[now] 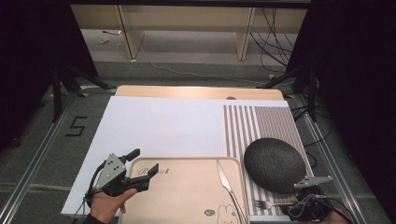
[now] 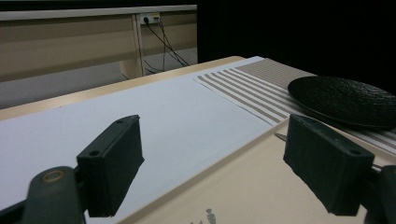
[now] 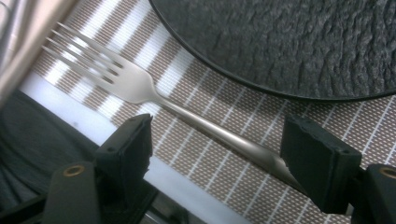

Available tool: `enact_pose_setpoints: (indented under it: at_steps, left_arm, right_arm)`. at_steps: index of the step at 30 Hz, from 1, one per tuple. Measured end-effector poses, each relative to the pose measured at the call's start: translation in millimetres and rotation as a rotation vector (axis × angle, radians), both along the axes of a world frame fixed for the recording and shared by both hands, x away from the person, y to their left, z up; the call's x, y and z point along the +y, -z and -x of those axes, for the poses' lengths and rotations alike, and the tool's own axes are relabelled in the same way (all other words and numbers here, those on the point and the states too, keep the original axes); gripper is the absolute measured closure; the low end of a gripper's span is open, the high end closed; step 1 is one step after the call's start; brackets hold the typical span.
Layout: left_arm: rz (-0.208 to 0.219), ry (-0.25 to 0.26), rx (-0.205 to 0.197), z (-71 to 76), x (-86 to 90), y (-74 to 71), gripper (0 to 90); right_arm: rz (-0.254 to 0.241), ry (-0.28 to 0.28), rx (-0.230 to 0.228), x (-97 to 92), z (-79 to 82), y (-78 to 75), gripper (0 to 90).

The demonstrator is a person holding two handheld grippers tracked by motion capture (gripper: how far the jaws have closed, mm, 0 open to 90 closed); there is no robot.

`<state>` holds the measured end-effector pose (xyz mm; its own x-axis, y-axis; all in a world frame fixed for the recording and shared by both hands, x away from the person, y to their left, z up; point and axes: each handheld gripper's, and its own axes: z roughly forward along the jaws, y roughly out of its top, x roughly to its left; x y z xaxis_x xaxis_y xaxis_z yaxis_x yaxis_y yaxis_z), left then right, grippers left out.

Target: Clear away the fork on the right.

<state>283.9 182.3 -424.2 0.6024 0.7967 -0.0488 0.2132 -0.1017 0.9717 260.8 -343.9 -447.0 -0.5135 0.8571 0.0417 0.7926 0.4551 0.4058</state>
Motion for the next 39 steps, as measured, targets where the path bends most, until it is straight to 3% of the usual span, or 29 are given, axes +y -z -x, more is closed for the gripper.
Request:
enact_pose_setpoints:
  at_steps: [3,8,16,25,39]
  left_arm:
    - [0.002,0.001,0.0,-0.1,-0.2,0.0,18.8]
    - [0.001,0.001,0.0,0.0,-0.1,0.0,18.8]
    - [-0.001,0.003,0.002,0.1,-0.3,0.4,18.8]
    - [-0.004,0.004,0.002,0.1,-0.5,0.6,18.8]
    - [-0.005,0.005,0.002,-0.1,-1.1,1.0,18.9]
  right_arm:
    - [0.0,-0.015,0.018,1.3,-4.0,3.3,27.2]
    - [0.044,-0.055,0.049,6.9,-8.7,9.1,30.2]
    - [0.123,-0.104,0.048,9.3,-7.9,8.4,42.9]
    - [0.143,-0.193,0.048,16.2,-4.4,6.2,60.8]
    - [0.184,-0.311,0.043,25.1,-1.8,5.4,78.8]
